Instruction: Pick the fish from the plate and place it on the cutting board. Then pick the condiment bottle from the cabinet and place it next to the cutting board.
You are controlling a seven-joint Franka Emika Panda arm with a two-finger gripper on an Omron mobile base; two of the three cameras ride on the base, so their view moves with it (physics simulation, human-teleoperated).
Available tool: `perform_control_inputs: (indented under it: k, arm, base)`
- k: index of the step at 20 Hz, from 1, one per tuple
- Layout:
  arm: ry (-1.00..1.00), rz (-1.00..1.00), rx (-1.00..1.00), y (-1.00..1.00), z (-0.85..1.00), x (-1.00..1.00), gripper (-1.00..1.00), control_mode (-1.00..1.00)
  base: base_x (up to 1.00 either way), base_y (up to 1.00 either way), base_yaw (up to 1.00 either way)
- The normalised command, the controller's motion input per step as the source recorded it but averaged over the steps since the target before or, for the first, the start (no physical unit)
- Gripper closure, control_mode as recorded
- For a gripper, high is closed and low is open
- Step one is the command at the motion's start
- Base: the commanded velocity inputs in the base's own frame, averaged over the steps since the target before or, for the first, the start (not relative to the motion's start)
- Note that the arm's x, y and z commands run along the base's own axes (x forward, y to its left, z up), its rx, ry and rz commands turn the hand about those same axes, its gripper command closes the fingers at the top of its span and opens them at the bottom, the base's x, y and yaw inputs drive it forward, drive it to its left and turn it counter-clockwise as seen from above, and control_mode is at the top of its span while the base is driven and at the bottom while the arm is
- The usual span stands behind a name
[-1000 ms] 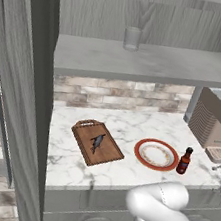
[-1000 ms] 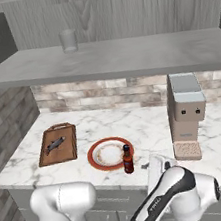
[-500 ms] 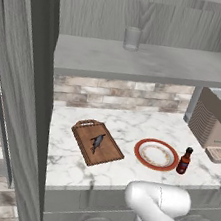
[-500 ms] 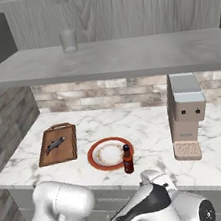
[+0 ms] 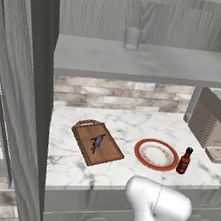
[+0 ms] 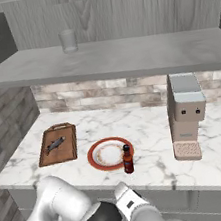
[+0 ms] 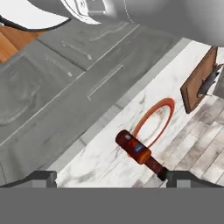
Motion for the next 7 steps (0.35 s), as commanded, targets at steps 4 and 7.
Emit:
perform_control_inputs:
  k: [4, 7]
  arm:
    - [-0.41, 0.0, -0.51, 0.37, 0.52, -0.12, -1.0, -1.0]
    - [-0.43, 0.0, -0.47, 0.37, 0.64, -0.14, -1.0, -1.0]
  base:
    - [0.0, 0.0, 0.0]
    - [0.0, 0.0, 0.0]
